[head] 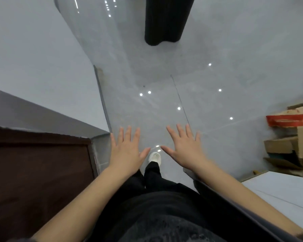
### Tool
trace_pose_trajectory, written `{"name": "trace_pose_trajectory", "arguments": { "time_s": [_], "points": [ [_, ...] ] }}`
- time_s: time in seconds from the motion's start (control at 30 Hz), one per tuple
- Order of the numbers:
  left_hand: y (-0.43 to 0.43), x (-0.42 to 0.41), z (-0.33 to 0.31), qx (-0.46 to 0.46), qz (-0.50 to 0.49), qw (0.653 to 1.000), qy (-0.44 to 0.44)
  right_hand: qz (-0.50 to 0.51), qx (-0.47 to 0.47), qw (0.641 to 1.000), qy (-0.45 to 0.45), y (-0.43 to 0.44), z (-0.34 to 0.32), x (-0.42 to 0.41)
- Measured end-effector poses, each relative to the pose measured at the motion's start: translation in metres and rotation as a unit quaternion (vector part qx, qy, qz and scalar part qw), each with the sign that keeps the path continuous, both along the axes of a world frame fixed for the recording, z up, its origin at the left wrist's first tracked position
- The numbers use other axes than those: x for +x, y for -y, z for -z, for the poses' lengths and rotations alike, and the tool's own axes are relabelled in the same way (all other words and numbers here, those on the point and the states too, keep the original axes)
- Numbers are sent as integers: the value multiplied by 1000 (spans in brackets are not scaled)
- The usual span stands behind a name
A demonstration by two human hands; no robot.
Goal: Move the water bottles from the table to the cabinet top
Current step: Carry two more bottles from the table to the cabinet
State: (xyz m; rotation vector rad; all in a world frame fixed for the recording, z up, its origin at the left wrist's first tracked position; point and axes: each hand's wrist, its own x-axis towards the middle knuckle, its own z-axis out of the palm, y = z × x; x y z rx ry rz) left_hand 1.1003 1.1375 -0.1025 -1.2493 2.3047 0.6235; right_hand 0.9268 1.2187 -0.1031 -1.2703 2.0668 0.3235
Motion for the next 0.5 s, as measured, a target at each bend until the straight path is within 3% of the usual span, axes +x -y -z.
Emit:
{"name": "trace_pose_trajectory", "arguments": {
  "time_s": [0.5],
  "points": [
    [44,-35,5,-12,-75,997,-4,-60,-23,998,2,66,-5,-32]
  ]
}}
